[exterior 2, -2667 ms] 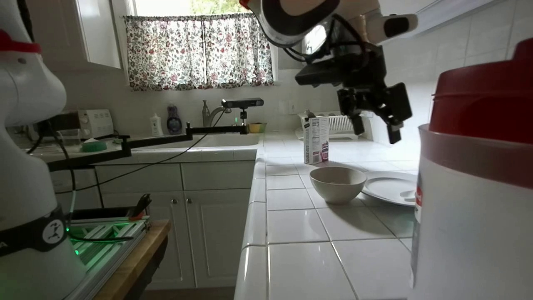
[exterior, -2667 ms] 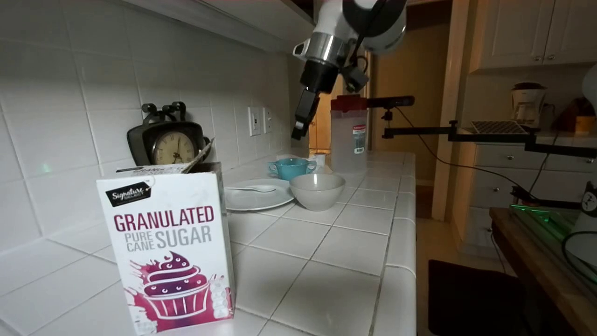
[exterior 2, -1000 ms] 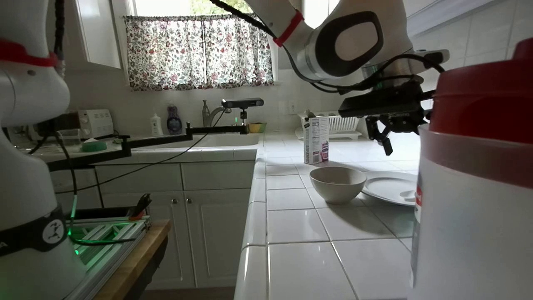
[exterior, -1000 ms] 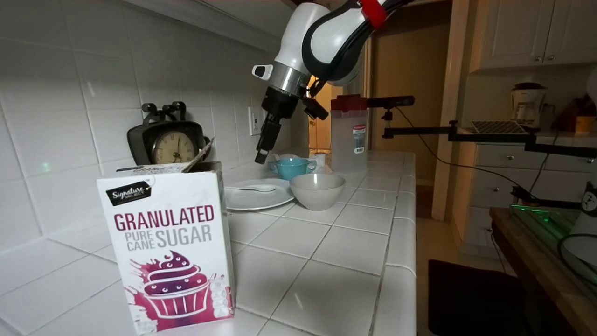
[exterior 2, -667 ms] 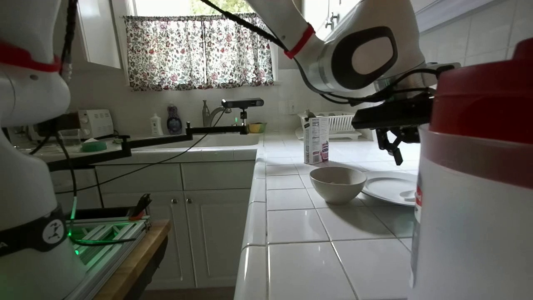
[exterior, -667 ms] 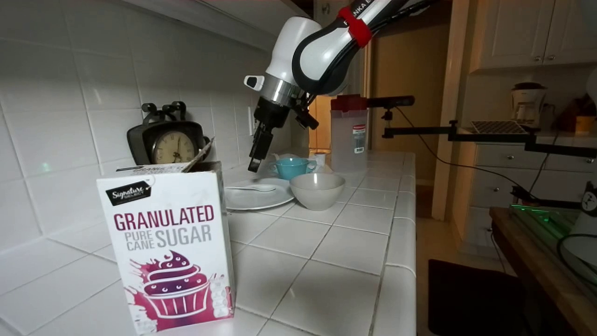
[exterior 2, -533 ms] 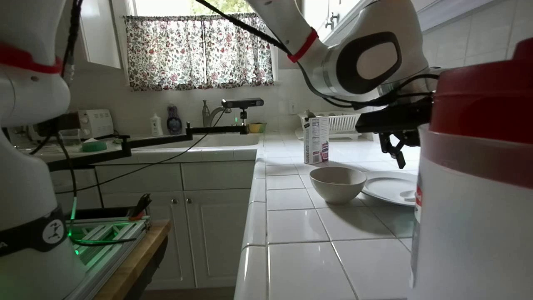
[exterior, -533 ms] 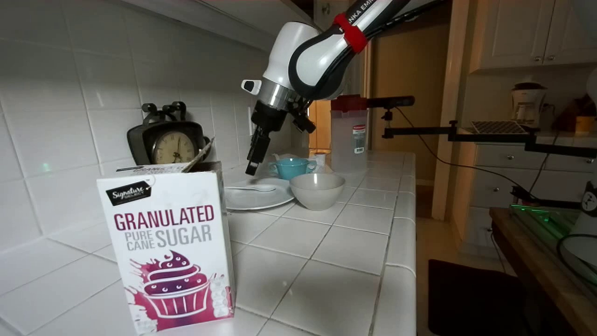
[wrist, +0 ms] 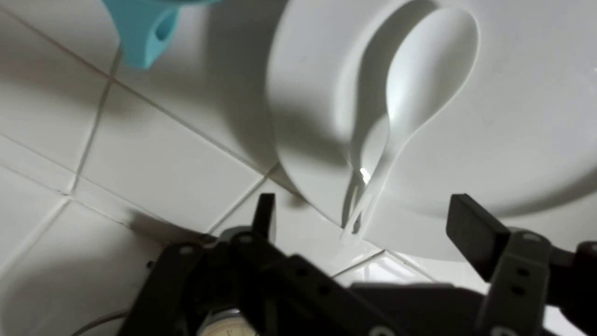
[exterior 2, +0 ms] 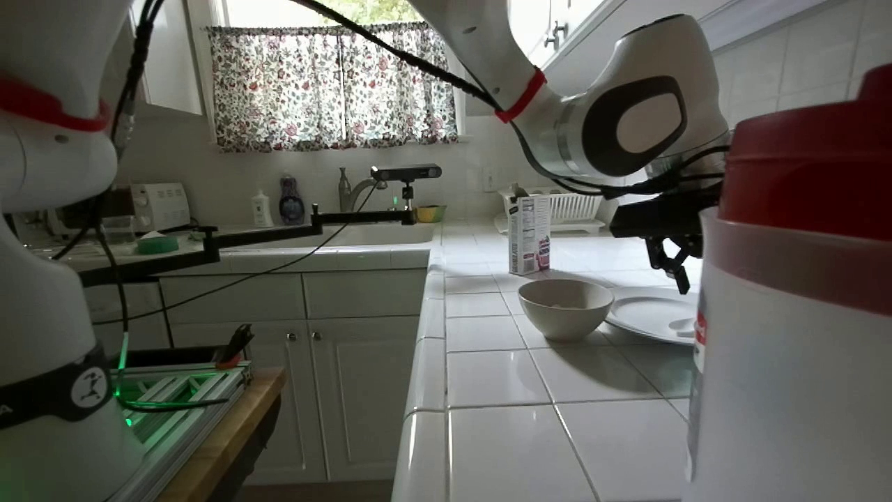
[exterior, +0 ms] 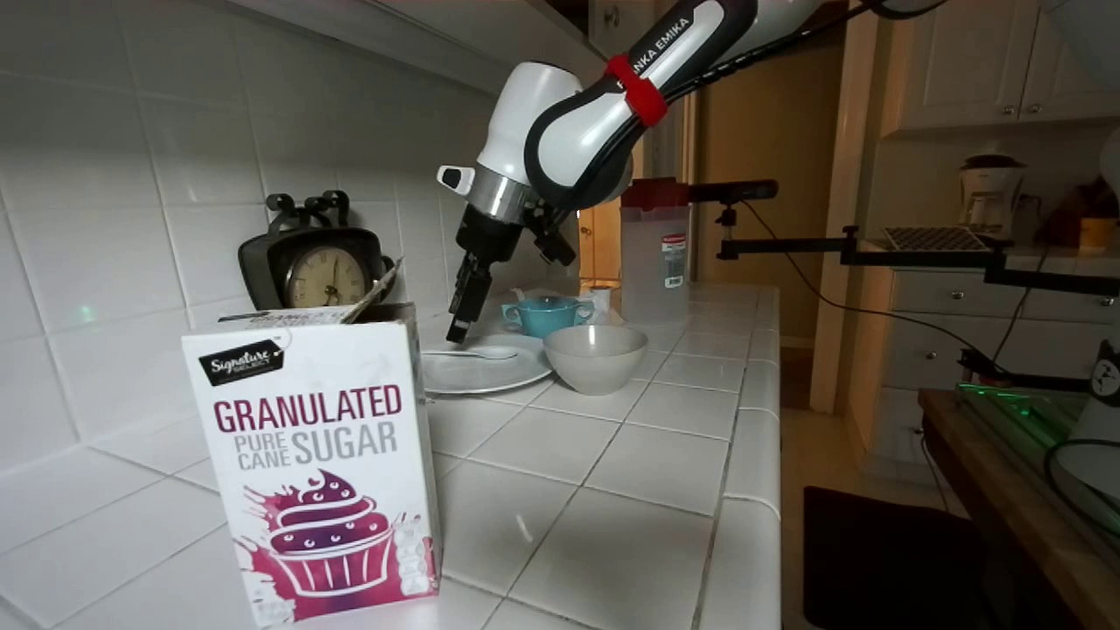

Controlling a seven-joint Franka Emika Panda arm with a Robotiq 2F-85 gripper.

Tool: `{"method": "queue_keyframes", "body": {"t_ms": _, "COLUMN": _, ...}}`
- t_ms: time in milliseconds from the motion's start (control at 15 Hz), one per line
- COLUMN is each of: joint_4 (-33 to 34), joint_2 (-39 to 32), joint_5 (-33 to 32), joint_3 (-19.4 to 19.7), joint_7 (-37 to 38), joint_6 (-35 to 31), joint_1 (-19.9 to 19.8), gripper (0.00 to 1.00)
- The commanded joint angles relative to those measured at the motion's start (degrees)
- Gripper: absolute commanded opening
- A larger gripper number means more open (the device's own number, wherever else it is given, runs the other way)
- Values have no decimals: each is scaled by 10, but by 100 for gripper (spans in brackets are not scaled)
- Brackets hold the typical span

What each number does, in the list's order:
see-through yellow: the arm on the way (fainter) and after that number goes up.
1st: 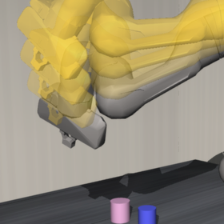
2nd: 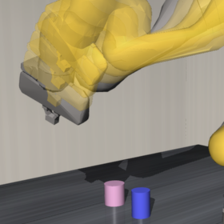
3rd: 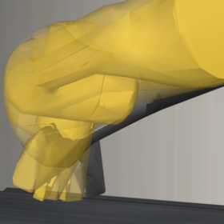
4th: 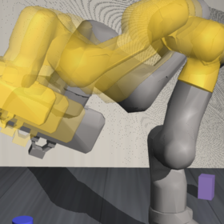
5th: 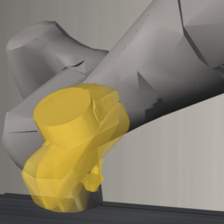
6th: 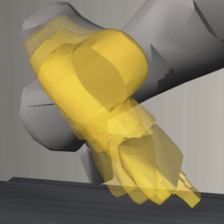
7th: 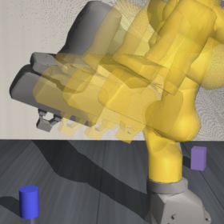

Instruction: Remove the spoon from the plate

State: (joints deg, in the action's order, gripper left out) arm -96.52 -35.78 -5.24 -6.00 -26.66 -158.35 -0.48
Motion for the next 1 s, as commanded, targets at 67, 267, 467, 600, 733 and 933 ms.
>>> {"method": "queue_keyframes", "body": {"t_ms": 67, "joint_4": 31, "joint_2": -24, "joint_5": -16, "joint_3": -7, "joint_7": 6, "joint_6": 14, "joint_1": -1, "gripper": 85}}
{"method": "queue_keyframes", "body": {"t_ms": 267, "joint_4": 35, "joint_2": -32, "joint_5": -20, "joint_3": -5, "joint_7": 9, "joint_6": 15, "joint_1": 6, "gripper": 74}}
{"method": "queue_keyframes", "body": {"t_ms": 467, "joint_4": 38, "joint_2": -39, "joint_5": -23, "joint_3": -4, "joint_7": 11, "joint_6": 14, "joint_1": 8, "gripper": 73}}
{"method": "queue_keyframes", "body": {"t_ms": 600, "joint_4": 39, "joint_2": -41, "joint_5": -23, "joint_3": -5, "joint_7": 12, "joint_6": 15, "joint_1": 8, "gripper": 73}}
{"method": "queue_keyframes", "body": {"t_ms": 733, "joint_4": 40, "joint_2": -44, "joint_5": -23, "joint_3": -4, "joint_7": 13, "joint_6": 14, "joint_1": 8, "gripper": 54}}
{"method": "queue_keyframes", "body": {"t_ms": 933, "joint_4": 44, "joint_2": -47, "joint_5": -23, "joint_3": -4, "joint_7": 13, "joint_6": 14, "joint_1": 7, "gripper": 42}}
